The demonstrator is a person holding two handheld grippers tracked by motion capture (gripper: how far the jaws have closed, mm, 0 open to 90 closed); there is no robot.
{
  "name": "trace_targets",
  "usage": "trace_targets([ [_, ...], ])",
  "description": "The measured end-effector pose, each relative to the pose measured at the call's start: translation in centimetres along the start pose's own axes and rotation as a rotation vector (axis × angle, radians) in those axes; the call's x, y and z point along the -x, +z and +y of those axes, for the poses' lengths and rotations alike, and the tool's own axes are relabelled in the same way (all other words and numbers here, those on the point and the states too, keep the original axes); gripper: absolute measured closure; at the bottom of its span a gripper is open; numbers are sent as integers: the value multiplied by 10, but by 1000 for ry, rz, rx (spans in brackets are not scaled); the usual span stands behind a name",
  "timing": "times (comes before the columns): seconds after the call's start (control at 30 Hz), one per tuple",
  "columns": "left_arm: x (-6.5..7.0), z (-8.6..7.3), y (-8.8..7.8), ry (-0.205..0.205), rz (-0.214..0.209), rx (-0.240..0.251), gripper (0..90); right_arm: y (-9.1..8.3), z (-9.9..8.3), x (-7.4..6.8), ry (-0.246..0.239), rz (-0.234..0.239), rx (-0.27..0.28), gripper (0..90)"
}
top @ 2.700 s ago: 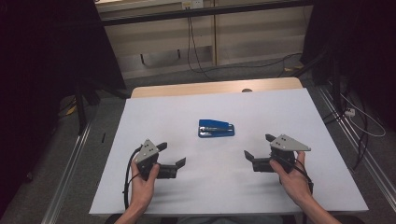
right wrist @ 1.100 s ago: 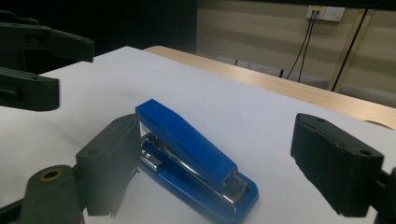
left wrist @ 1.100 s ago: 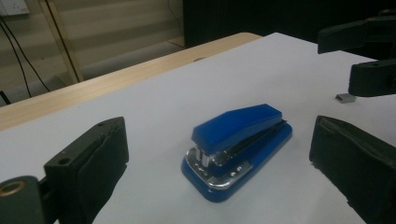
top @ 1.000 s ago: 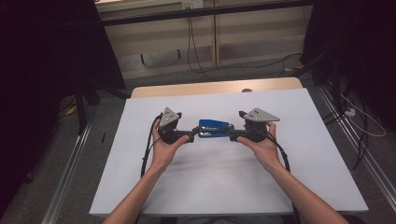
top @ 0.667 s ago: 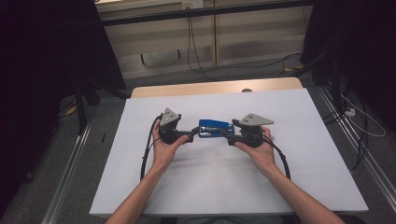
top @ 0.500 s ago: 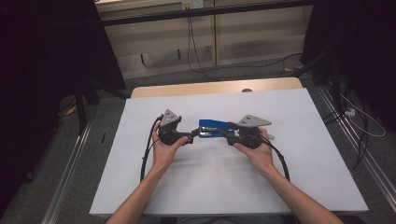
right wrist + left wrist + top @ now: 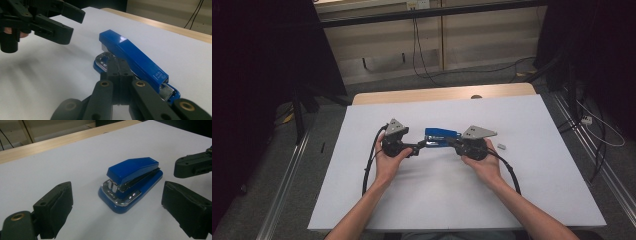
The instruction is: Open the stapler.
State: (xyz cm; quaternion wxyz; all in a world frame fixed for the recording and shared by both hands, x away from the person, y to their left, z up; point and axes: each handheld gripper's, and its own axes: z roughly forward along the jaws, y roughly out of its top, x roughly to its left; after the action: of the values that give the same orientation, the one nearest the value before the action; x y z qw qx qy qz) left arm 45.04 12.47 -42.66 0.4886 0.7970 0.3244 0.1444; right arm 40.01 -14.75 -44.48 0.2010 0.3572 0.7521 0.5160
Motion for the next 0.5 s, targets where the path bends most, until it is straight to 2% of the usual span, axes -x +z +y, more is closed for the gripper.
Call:
trace_targets([
  [0.17, 1, -1, 3, 31, 55, -24, 107, 0, 1, -1, -5, 13, 6, 900],
  [0.23, 1, -1, 3, 29, 46, -23, 118, 1, 1, -2, -11, 13, 6, 900],
  [0.27, 1, -1, 2, 31, 46, -24, 147, 0, 1, -2, -9, 14, 6, 900],
  [0.4, 1, 0, 1, -4, 32, -38, 277, 1, 1, -2, -11, 18, -3, 900],
  [0.5, -1, 0, 0, -7, 24, -49, 382, 2, 0, -1, -18, 18, -17, 900],
])
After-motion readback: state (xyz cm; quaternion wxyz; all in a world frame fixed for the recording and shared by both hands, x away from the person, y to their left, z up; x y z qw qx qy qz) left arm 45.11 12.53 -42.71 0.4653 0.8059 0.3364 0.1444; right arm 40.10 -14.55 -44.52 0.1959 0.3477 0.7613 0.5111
